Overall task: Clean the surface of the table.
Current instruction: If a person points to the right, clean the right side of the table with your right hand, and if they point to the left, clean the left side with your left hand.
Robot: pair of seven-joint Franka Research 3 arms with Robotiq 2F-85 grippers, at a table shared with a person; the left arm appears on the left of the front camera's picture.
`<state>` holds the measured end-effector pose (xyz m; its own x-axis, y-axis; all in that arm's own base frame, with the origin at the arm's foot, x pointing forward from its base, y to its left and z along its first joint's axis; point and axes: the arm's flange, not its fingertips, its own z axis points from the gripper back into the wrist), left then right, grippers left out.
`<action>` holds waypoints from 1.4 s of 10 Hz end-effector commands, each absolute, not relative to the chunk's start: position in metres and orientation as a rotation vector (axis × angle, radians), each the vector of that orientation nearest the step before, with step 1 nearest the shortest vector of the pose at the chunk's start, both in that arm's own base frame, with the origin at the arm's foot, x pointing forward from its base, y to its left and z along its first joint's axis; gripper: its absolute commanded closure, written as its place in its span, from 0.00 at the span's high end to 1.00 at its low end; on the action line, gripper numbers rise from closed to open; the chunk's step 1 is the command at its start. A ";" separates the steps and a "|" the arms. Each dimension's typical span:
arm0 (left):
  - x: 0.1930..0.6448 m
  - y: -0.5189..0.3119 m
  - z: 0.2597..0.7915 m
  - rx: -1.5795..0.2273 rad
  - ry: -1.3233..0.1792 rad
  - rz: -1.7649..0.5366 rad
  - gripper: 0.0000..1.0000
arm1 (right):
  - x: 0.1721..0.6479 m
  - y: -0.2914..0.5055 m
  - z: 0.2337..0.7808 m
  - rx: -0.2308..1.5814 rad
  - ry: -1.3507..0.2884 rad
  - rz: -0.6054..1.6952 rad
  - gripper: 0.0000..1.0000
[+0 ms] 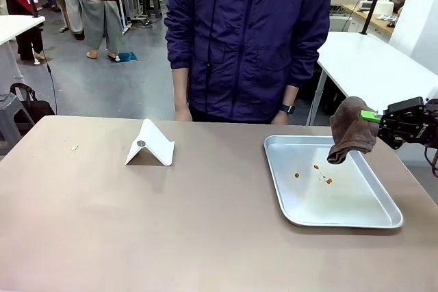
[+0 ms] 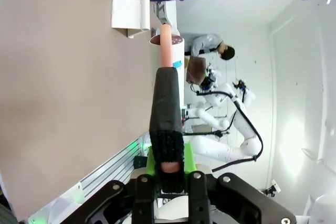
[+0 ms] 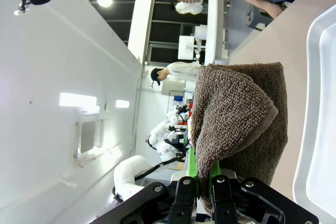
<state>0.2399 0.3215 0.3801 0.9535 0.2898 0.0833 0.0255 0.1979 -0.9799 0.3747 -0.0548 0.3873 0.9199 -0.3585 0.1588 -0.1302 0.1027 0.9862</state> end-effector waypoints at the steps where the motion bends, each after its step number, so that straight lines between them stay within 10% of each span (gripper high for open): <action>1: 0.242 0.315 0.389 -1.359 -0.249 0.138 0.22 | 0.374 -0.055 0.390 1.471 -0.409 -0.168 0.00; 6: 0.249 0.313 0.386 -1.355 -0.252 0.147 0.22 | 0.374 -0.055 0.390 1.471 -0.409 -0.168 0.00; 14: 0.451 0.326 0.373 -1.137 -0.021 0.176 0.22 | 0.374 -0.055 0.390 1.471 -0.409 -0.168 0.00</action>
<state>0.4412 0.3157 0.3741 0.9892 0.1425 -0.0358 -0.0975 0.4543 -0.8855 0.3746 -0.0546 0.3872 0.9202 -0.3580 0.1585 -0.1300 0.1025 0.9862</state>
